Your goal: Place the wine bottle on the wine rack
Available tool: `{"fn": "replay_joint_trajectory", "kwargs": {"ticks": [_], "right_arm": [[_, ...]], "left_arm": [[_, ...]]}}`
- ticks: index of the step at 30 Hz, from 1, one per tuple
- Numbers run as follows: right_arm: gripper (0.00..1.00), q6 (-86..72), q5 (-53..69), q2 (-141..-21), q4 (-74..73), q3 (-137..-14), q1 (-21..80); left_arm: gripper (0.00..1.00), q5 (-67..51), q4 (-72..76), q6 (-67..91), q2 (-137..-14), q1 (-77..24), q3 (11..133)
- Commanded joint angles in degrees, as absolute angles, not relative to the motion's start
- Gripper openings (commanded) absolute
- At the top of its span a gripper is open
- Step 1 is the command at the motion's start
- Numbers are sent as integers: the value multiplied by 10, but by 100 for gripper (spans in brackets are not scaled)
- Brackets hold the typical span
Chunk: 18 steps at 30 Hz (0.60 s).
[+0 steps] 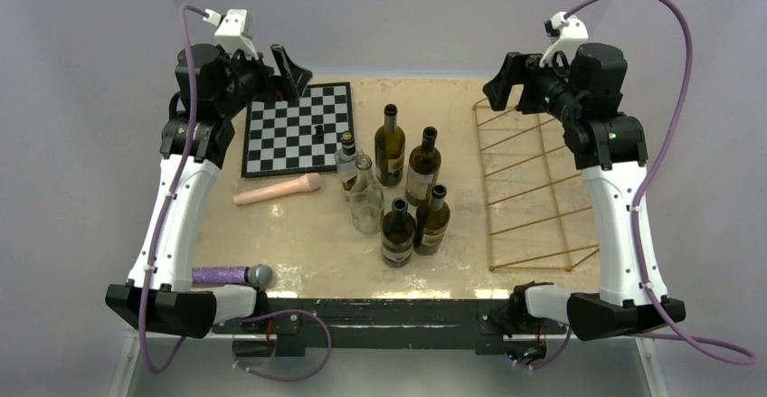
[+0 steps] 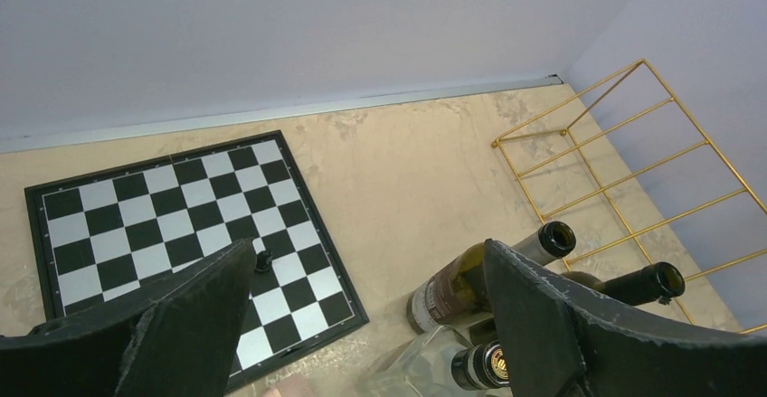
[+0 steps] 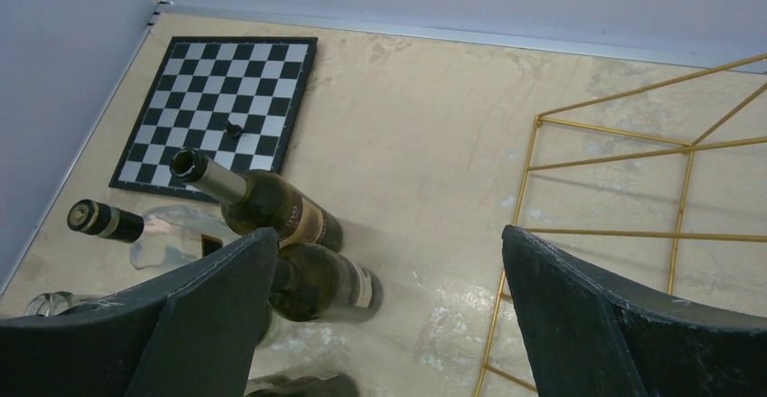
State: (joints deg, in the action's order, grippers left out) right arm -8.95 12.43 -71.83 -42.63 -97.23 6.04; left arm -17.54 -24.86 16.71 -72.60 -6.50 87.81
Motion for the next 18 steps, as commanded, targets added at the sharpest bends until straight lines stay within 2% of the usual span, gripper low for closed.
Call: {"fn": "replay_joint_trajectory", "kwargs": {"ticks": [1,7,13,18], "right_arm": [[99,-80,181,-706,-403,-990,60],[99,-56,206,-712,-409,-990,91],[99,-15,174,-731,-422,-983,172],[98,-20,116,-728,-362,-922,241]], "left_arm": [[99,-141,-246,183,-721,-65,915],[99,-75,-209,230,-695,-63,873],[99,-230,-190,201,-699,-53,857],[99,-262,-251,194,-732,-53,895]]}}
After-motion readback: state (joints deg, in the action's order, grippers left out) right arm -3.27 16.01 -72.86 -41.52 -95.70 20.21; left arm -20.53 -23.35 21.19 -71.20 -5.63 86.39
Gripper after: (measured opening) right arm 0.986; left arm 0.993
